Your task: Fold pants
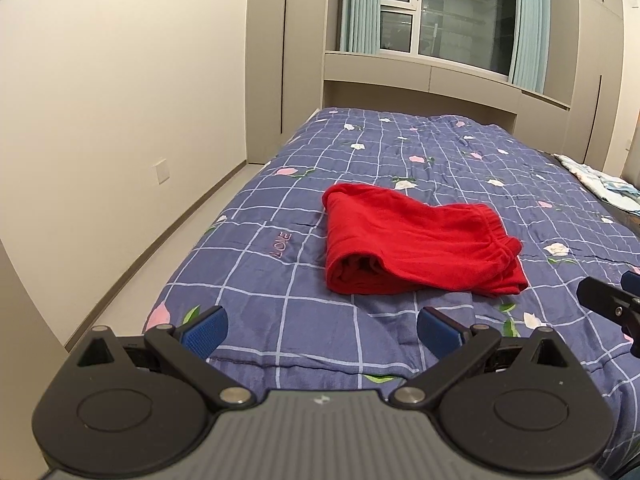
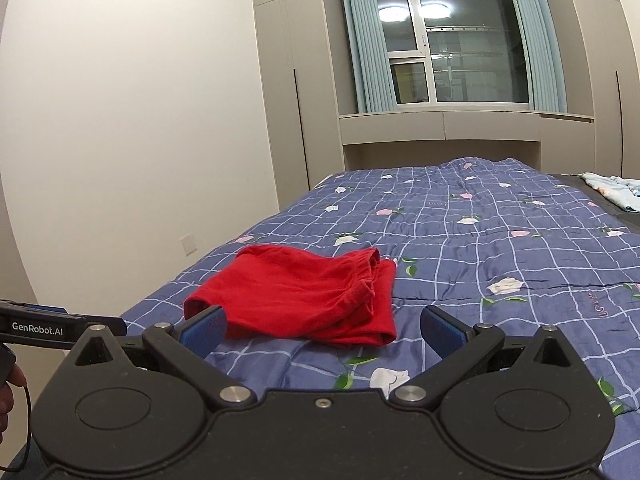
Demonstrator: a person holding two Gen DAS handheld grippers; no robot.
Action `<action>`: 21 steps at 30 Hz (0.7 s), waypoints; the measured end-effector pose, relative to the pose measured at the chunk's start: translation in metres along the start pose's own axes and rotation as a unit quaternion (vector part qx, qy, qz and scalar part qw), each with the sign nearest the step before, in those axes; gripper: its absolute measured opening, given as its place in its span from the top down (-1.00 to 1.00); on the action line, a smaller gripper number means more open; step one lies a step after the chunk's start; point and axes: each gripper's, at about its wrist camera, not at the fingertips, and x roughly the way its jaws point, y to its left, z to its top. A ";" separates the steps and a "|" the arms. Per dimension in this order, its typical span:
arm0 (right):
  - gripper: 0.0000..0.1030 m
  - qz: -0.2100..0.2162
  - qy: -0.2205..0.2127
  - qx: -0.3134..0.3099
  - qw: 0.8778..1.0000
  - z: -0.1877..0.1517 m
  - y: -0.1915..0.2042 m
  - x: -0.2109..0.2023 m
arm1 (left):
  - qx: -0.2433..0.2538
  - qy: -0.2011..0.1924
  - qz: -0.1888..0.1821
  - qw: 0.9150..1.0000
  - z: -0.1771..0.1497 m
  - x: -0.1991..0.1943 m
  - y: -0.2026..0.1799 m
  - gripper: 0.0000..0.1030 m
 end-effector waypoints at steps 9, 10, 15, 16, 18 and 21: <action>-0.99 -0.001 0.010 -0.001 1.000 -0.004 0.000 0.004 | 0.003 0.003 0.003 1.000 0.000 0.001 0.002 -0.99; -0.99 -0.001 0.009 -0.001 1.000 -0.004 0.000 0.004 | 0.004 0.004 0.003 1.000 0.000 0.001 0.002 -0.99; -0.99 -0.002 0.011 0.001 1.000 -0.006 -0.002 0.006 | 0.006 0.005 0.005 1.000 -0.001 0.001 0.001 -0.99; -0.99 -0.002 0.012 0.001 1.000 -0.007 -0.002 0.006 | 0.007 0.006 0.005 1.000 -0.001 0.001 0.001 -0.99; -0.99 -0.003 0.012 0.002 1.000 -0.008 -0.002 0.006 | 0.007 0.006 0.005 1.000 -0.001 0.002 0.001 -0.99; -0.99 -0.003 0.012 0.003 1.000 -0.008 -0.003 0.006 | 0.008 0.007 0.006 1.000 -0.001 0.002 0.002 -0.99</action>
